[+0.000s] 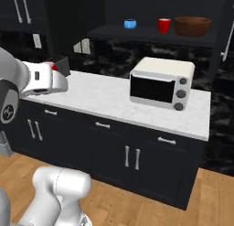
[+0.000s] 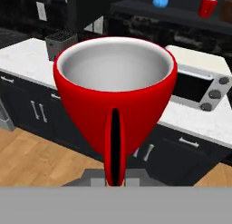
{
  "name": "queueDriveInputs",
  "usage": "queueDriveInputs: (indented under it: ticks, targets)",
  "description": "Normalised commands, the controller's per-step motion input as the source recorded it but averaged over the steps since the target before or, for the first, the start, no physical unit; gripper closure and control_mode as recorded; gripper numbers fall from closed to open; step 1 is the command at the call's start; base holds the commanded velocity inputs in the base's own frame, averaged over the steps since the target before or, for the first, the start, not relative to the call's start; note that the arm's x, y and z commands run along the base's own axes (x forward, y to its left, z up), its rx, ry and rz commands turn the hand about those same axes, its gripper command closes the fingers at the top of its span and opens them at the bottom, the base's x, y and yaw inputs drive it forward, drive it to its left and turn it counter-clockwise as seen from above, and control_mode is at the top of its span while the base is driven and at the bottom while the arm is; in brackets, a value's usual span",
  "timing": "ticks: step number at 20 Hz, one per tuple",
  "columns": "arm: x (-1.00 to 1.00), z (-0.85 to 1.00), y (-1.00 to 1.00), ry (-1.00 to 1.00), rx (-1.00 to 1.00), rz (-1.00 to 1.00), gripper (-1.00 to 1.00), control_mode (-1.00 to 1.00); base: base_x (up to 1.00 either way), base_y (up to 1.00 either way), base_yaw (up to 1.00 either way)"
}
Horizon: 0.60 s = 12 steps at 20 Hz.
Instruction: Gather all objects into one cabinet and sort the glasses and bowls to opposite sides.
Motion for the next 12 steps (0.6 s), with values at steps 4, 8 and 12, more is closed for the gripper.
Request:
queueDriveInputs:
  ticks: [4,8,12]
  targets:
    - [0.00,0.00,0.00,0.00,0.00,0.00,1.00,1.00,0.42,0.19,-0.22]
    - [0.00,0.00,0.00,0.00,0.00,0.00,1.00,1.00,0.64,0.23,-0.44]
    - [0.00,0.00,0.00,0.00,0.00,0.00,1.00,1.00,0.75,0.46,-0.33]
